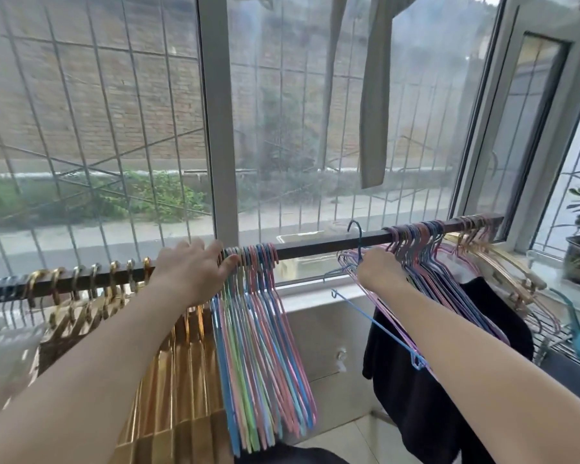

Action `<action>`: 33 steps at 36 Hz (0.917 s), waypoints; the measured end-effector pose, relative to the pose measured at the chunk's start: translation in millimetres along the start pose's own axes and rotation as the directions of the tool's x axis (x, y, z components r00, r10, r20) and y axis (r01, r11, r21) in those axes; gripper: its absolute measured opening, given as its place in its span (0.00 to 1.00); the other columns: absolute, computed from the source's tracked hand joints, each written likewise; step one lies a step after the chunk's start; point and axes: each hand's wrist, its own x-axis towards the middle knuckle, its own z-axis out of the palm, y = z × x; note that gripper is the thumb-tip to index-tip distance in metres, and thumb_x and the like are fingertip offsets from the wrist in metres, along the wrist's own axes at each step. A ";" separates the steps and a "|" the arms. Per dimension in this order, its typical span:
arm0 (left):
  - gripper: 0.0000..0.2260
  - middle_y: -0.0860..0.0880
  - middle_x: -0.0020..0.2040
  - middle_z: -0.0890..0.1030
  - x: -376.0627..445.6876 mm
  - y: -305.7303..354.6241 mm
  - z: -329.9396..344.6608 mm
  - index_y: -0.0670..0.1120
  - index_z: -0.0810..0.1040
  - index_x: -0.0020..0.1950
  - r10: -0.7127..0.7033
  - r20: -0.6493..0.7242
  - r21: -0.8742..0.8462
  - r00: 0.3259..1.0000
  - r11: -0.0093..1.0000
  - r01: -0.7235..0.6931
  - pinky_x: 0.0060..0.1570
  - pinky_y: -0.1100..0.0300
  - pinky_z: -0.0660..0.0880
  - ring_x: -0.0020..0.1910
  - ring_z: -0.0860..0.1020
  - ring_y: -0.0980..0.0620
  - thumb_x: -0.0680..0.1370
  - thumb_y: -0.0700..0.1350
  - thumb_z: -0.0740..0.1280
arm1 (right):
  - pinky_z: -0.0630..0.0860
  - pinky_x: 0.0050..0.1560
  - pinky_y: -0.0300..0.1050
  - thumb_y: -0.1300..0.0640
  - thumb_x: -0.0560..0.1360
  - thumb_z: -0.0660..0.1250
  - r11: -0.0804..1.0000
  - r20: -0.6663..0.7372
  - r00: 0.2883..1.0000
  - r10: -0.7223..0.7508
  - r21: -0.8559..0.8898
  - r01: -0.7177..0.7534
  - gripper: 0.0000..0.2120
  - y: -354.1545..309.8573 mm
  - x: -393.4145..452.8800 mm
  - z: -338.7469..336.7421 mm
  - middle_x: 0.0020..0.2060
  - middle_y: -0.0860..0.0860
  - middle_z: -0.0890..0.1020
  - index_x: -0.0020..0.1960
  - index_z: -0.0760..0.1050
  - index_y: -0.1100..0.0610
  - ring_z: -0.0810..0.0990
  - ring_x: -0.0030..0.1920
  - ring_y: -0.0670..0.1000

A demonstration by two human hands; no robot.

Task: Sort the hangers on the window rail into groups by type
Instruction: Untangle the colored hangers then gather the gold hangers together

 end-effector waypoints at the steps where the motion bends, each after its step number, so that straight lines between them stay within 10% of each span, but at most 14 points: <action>1: 0.34 0.45 0.67 0.77 1.0 -0.2 0.6 0.53 0.65 0.75 -0.003 0.001 0.004 1.000 1.000 0.003 0.61 0.44 0.75 0.65 0.76 0.43 0.80 0.70 0.38 | 0.71 0.50 0.48 0.64 0.79 0.60 1.000 0.013 1.000 0.018 -0.010 -0.018 0.11 1.3 2.7 2.2 0.59 0.61 0.81 0.60 0.76 0.64 0.80 0.60 0.62; 25: 0.33 0.44 0.69 0.76 7.3 3.1 4.9 0.53 0.65 0.75 -0.014 0.042 0.000 0.999 1.000 0.014 0.64 0.42 0.72 0.67 0.74 0.42 0.81 0.70 0.40 | 0.82 0.52 0.52 0.59 0.79 0.63 0.982 -0.106 0.988 0.110 -0.144 -0.125 0.13 57.5 26.6 -6.0 0.50 0.63 0.84 0.57 0.79 0.65 0.85 0.50 0.63; 33: 0.32 0.43 0.70 0.75 5.7 0.2 0.2 0.53 0.64 0.76 -0.023 0.069 -0.032 0.997 0.999 0.025 0.66 0.41 0.71 0.69 0.72 0.41 0.81 0.70 0.40 | 0.71 0.46 0.49 0.56 0.79 0.59 0.973 -0.094 0.984 -0.150 -0.190 0.131 0.10 1.4 -1.0 -4.0 0.49 0.59 0.82 0.53 0.77 0.60 0.82 0.52 0.62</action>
